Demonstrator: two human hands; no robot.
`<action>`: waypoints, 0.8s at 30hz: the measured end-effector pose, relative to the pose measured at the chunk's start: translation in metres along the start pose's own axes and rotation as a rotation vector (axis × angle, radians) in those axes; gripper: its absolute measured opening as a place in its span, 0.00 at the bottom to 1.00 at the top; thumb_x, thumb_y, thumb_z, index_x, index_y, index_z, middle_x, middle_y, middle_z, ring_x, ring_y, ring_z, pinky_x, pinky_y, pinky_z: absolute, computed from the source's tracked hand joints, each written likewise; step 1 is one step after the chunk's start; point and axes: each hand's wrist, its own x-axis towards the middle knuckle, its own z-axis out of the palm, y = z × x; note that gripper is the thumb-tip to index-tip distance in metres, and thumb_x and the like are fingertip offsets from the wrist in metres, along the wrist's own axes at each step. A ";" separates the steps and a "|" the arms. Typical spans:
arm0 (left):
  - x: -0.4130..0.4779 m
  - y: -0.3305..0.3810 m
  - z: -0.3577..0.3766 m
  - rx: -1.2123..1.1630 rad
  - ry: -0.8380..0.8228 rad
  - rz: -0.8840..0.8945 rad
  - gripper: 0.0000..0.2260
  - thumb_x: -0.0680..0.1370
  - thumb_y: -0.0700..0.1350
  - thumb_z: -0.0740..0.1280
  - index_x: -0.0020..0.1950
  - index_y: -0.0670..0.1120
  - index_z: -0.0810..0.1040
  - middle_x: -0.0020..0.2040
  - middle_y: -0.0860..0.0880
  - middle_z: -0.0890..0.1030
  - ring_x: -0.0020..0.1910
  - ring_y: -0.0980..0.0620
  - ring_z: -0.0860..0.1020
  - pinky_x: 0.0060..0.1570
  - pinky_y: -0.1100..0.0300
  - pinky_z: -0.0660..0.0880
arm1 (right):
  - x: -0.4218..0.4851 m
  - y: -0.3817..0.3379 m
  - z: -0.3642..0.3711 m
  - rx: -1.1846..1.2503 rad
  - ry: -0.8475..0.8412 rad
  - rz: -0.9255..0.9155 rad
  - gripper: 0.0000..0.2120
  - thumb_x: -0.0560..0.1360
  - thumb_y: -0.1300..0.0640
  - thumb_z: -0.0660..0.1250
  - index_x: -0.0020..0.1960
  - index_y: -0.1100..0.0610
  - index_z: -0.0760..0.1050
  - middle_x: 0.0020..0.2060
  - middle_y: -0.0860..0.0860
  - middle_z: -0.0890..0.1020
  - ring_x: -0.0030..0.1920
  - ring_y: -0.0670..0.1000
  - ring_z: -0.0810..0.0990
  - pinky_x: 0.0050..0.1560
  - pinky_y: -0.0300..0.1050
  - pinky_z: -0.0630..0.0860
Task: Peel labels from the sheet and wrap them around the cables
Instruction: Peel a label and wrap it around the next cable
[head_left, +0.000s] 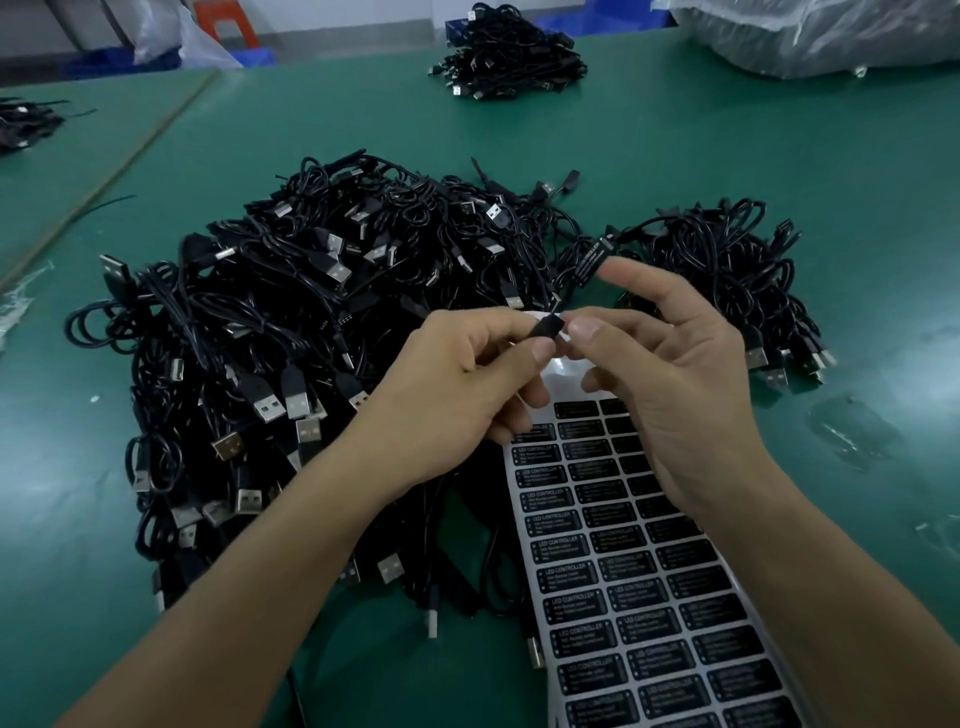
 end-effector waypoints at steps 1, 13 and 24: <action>0.000 0.000 0.000 -0.017 0.001 -0.005 0.05 0.82 0.44 0.66 0.51 0.52 0.81 0.34 0.49 0.83 0.29 0.54 0.80 0.30 0.65 0.75 | 0.000 0.000 0.000 -0.003 0.003 -0.005 0.18 0.75 0.65 0.73 0.59 0.48 0.77 0.43 0.52 0.87 0.43 0.47 0.85 0.41 0.37 0.78; -0.004 -0.003 0.004 0.115 0.034 0.028 0.13 0.73 0.42 0.78 0.46 0.49 0.74 0.38 0.50 0.85 0.30 0.52 0.83 0.30 0.65 0.77 | 0.002 0.002 -0.003 0.018 0.103 0.090 0.20 0.72 0.68 0.75 0.58 0.51 0.75 0.35 0.50 0.85 0.35 0.43 0.81 0.40 0.33 0.76; -0.001 0.001 0.004 -0.049 0.202 0.000 0.07 0.78 0.39 0.72 0.44 0.50 0.82 0.36 0.48 0.86 0.35 0.51 0.85 0.35 0.63 0.79 | 0.003 0.001 -0.003 0.081 0.156 0.100 0.06 0.73 0.60 0.75 0.43 0.50 0.86 0.36 0.47 0.82 0.36 0.45 0.77 0.37 0.37 0.74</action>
